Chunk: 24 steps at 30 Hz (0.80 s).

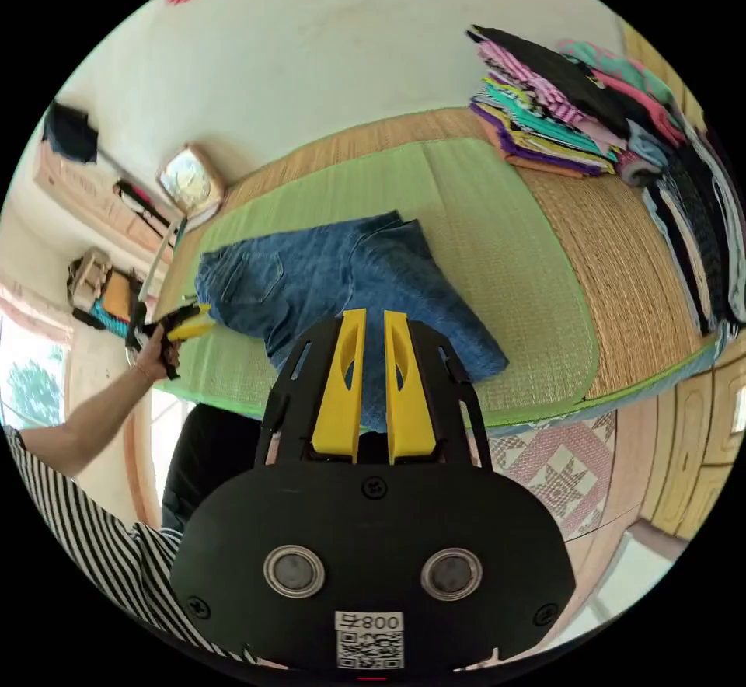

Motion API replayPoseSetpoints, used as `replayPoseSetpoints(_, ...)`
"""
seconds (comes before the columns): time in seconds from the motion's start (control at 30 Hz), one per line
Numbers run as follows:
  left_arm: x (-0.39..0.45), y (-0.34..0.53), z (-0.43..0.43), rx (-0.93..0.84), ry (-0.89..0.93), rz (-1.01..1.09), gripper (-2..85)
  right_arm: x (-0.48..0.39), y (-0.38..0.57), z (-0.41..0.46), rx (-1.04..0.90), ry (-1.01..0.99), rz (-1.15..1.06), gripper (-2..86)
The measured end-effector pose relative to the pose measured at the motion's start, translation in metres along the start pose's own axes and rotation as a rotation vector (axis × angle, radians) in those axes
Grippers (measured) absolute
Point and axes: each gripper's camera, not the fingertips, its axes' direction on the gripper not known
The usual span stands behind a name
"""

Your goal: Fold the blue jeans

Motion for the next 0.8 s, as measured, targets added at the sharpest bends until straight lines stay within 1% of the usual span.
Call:
replayPoseSetpoints(0.07, -0.005, -0.005, 0.002, -0.004, -0.019, -0.005, 17.0, -0.066, 0.0, 0.045, -0.076, 0.097, -0.191, 8.9)
replayPoseSetpoints(0.1, -0.006, -0.007, 0.002, -0.008, -0.031, -0.002, 16.7, -0.078, 0.0, 0.056, -0.093, 0.101, -0.222, 9.4)
replayPoseSetpoints(0.17, -0.009, -0.01, 0.004, -0.023, -0.051, 0.006, 15.6, -0.12, 0.002, 0.098, -0.202, 0.127, -0.38, 10.9)
replayPoseSetpoints(0.2, -0.011, -0.011, 0.004, -0.027, -0.058, 0.003, 15.1, -0.127, 0.003, 0.107, -0.221, 0.144, -0.398, 11.0)
replayPoseSetpoints(0.27, -0.018, -0.014, 0.008, -0.055, 0.033, 0.008, 11.9, -0.143, 0.009, 0.124, -0.237, 0.159, -0.436, 10.4)
replayPoseSetpoints(0.43, -0.03, -0.01, 0.006, -0.029, 0.065, -0.005, 7.7, -0.175, 0.025, 0.137, -0.228, 0.195, -0.561, 7.2)
replayPoseSetpoints(0.5, -0.033, -0.007, 0.002, -0.015, 0.087, -0.001, 7.0, -0.184, 0.03, 0.136, -0.214, 0.198, -0.566, 5.7)
replayPoseSetpoints(0.57, -0.036, -0.003, -0.005, -0.003, 0.111, 0.014, 6.3, -0.189, 0.031, 0.125, -0.197, 0.095, -0.54, 7.0)
replayPoseSetpoints(0.6, -0.036, -0.002, -0.006, -0.001, 0.114, 0.019, 6.1, -0.191, 0.031, 0.124, -0.201, 0.081, -0.536, 7.5)
replayPoseSetpoints(0.7, -0.034, 0.002, -0.012, 0.009, 0.115, 0.046, 5.3, -0.196, 0.037, 0.139, -0.213, 0.154, -0.558, 9.4)
replayPoseSetpoints(0.73, -0.033, 0.004, -0.013, 0.012, 0.11, 0.053, 4.9, -0.197, 0.041, 0.154, -0.253, 0.181, -0.581, 10.0)
replayPoseSetpoints(0.8, -0.033, 0.007, -0.014, 0.015, 0.114, 0.052, 4.4, -0.201, 0.047, 0.167, -0.257, 0.232, -0.614, 9.4)
